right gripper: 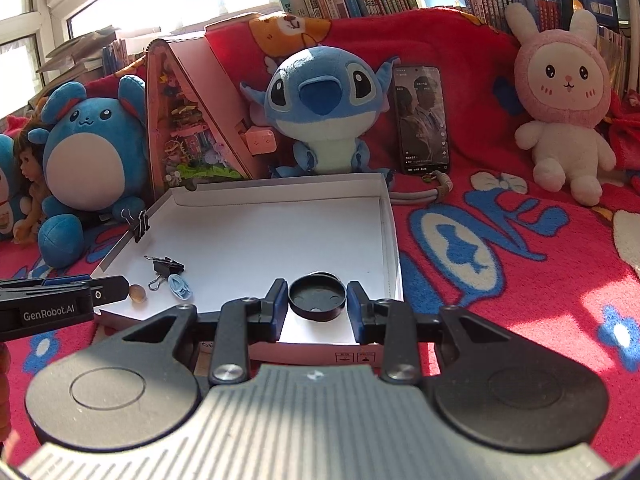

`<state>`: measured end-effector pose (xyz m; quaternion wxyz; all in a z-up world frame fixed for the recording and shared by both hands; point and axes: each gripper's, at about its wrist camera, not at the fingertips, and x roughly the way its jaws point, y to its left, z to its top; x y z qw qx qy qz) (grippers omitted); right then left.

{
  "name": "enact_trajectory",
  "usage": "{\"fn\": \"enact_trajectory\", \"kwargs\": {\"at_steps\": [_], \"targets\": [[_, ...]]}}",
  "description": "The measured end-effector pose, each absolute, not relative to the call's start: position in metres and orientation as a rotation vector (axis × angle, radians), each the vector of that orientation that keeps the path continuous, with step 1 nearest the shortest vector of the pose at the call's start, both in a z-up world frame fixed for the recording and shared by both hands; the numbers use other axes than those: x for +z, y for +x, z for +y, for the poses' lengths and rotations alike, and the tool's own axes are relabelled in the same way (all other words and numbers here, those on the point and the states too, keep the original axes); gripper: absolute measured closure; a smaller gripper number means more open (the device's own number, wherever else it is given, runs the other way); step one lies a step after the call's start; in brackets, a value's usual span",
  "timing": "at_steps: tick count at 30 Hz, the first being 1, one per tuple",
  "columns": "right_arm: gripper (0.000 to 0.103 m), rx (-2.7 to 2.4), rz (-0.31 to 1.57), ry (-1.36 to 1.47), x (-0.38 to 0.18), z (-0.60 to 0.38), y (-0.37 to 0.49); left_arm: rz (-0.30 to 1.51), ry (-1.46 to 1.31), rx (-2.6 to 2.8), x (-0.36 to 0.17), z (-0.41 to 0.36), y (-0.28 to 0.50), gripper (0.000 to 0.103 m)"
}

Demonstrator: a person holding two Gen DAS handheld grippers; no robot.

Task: Organize rigid objects
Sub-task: 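Carry the red stick and black lid over the white box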

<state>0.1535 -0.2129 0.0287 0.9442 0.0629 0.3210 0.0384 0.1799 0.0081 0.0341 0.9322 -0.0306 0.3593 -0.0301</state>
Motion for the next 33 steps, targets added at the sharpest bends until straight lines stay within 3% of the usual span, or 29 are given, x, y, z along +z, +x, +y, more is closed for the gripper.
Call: {"fn": "enact_trajectory", "kwargs": {"at_steps": [15, 33], "targets": [[0.066, 0.069, 0.823, 0.154, 0.028, -0.217, 0.207, 0.863, -0.099, -0.089, 0.026, 0.01, 0.209, 0.061], [0.066, 0.07, 0.855, 0.116, 0.018, -0.209, 0.217, 0.893, -0.095, -0.072, 0.011, 0.009, 0.215, 0.061]]}}
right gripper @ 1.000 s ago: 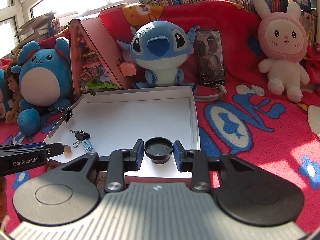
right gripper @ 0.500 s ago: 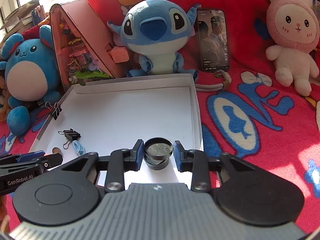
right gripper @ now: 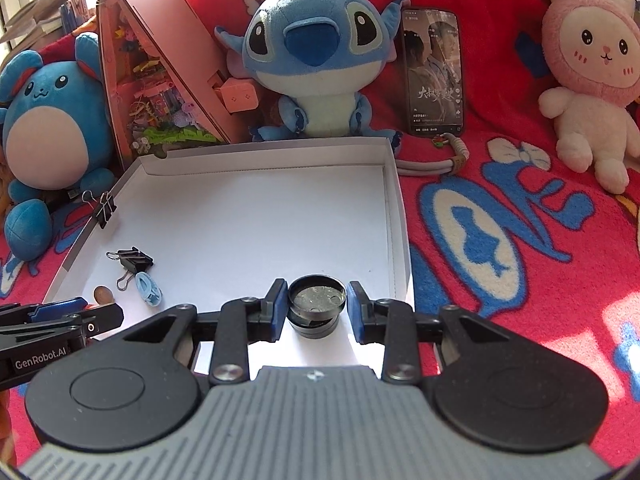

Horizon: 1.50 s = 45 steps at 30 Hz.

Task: Organize rigid objects
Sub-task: 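Carry the red stick and black lid over the white box, then lower the red stick into the box while the right tool opens over the lid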

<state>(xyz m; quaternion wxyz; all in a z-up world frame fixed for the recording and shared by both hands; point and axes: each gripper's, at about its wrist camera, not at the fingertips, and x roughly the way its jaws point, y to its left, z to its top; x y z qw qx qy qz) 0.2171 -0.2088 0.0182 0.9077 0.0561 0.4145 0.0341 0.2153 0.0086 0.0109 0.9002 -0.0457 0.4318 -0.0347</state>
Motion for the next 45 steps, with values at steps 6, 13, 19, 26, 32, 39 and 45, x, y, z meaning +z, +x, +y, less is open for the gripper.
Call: {"fn": "enact_trajectory", "kwargs": {"at_steps": [6, 13, 19, 26, 32, 39, 45], "targets": [[0.066, 0.079, 0.854, 0.091, 0.016, -0.204, 0.218, 0.892, -0.092, -0.076, 0.011, 0.007, 0.215, 0.061], [0.065, 0.077, 0.851, 0.078, 0.015, -0.203, 0.219, 0.892, -0.088, -0.076, 0.01, 0.007, 0.216, 0.061], [0.061, 0.078, 0.853, 0.07, 0.014, -0.203, 0.219, 0.896, -0.091, -0.077, 0.009, 0.006, 0.216, 0.061], [0.058, 0.079, 0.848, 0.054, 0.014, -0.202, 0.218, 0.896, -0.092, -0.078, 0.008, 0.006, 0.216, 0.061], [0.038, 0.078, 0.823, 0.017, 0.018, -0.201, 0.218, 0.896, -0.091, -0.077, 0.008, 0.006, 0.217, 0.061], [0.037, 0.083, 0.863, -0.02, 0.012, -0.198, 0.225, 0.894, -0.086, -0.078, 0.006, 0.005, 0.217, 0.061], [0.052, 0.094, 0.908, -0.037, 0.006, -0.194, 0.229, 0.892, -0.078, -0.08, 0.006, 0.005, 0.218, 0.061]]}}
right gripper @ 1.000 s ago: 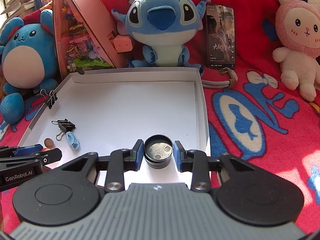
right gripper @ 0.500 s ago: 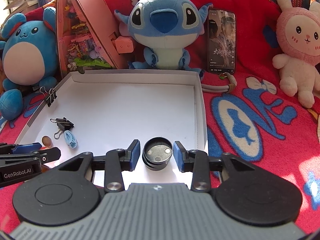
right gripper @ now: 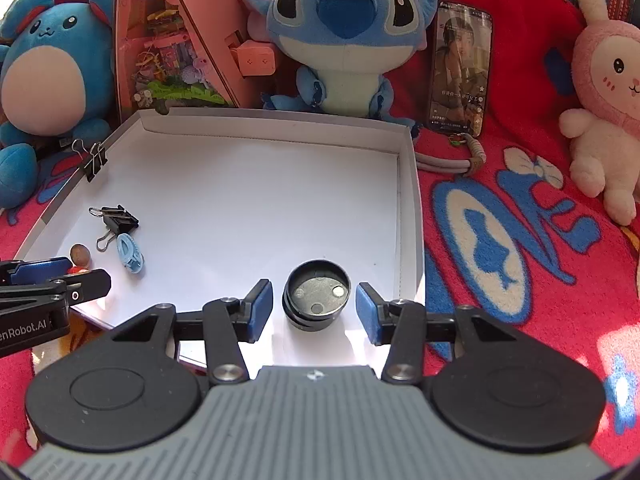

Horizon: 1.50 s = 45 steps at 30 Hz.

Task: Organize rigid objects
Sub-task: 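Lower the red stick into the box while the right tool opens over the lid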

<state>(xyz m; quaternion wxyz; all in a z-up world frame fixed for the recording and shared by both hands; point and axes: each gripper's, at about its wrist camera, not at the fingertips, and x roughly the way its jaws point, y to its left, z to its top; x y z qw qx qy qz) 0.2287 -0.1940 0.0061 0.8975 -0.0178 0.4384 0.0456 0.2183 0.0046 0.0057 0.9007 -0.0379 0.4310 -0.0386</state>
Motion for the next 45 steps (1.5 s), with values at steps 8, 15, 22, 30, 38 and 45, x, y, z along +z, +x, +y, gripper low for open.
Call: {"fn": "enact_trajectory", "kwargs": {"at_steps": [8, 15, 22, 30, 38, 45], "targets": [[0.064, 0.1, 0.922, -0.049, 0.003, -0.191, 0.23, 0.885, -0.067, -0.084, 0.005, 0.003, 0.218, 0.061], [0.065, 0.099, 0.941, -0.025, -0.003, -0.193, 0.233, 0.88, -0.055, -0.086, 0.004, 0.001, 0.219, 0.061], [0.065, 0.102, 0.936, -0.024, -0.004, -0.193, 0.233, 0.871, -0.066, -0.086, 0.003, 0.0, 0.226, 0.061], [0.06, 0.102, 0.932, -0.025, -0.003, -0.193, 0.232, 0.848, -0.055, -0.064, -0.001, -0.002, 0.233, 0.06], [0.041, 0.11, 0.92, 0.004, -0.003, -0.196, 0.231, 0.848, -0.072, -0.063, -0.001, -0.001, 0.23, 0.032], [0.027, 0.103, 0.906, 0.023, -0.002, -0.199, 0.226, 0.817, -0.04, -0.072, 0.01, -0.003, 0.219, 0.022]]}}
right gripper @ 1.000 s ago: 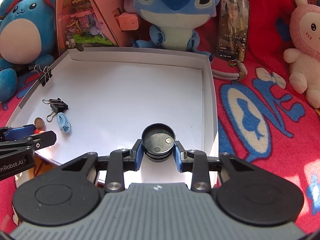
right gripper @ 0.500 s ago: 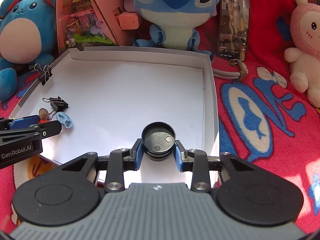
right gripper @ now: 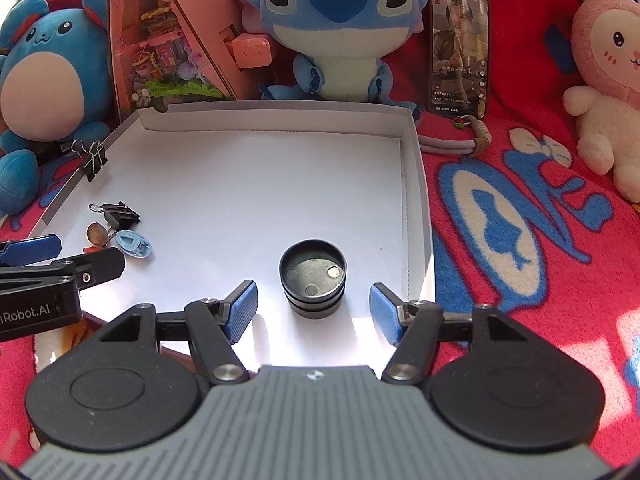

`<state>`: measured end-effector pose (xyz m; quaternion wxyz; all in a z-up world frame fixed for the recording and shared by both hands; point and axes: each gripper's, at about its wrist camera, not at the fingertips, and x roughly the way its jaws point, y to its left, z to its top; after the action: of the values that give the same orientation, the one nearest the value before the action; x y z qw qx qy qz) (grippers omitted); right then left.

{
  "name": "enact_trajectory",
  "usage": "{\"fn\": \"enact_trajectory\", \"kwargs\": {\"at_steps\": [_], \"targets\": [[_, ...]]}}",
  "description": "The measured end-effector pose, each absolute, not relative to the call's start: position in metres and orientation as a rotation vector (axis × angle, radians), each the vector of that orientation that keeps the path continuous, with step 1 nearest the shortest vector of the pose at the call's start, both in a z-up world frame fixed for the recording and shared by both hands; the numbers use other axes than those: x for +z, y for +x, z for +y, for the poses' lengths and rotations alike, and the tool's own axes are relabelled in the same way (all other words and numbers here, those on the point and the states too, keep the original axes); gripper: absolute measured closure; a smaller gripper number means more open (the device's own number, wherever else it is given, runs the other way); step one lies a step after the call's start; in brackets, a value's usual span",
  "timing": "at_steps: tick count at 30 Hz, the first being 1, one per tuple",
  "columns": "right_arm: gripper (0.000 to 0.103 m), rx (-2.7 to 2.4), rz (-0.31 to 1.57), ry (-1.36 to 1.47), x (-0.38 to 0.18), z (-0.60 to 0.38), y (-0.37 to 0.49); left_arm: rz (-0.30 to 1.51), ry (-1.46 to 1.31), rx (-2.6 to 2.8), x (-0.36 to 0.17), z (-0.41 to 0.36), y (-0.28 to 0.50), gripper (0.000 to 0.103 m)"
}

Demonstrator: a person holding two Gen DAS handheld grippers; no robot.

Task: Organize rigid objects
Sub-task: 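Lower the red stick into the box while the right tool opens over the lid, then move both open tools out of the box toward objects on the blanket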

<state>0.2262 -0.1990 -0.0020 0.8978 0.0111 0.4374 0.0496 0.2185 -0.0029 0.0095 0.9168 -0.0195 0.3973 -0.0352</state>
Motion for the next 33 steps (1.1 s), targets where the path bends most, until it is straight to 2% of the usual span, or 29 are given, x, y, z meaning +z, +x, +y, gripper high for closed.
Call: {"fn": "enact_trajectory", "kwargs": {"at_steps": [7, 33], "targets": [[0.017, 0.108, 0.87, 0.024, 0.006, -0.202, 0.214, 0.799, 0.002, -0.091, 0.02, -0.005, 0.201, 0.021], [0.004, 0.234, 0.653, -0.105, 0.034, -0.199, 0.105, 0.707, 0.076, -0.221, 0.028, -0.01, 0.086, 0.018]]}}
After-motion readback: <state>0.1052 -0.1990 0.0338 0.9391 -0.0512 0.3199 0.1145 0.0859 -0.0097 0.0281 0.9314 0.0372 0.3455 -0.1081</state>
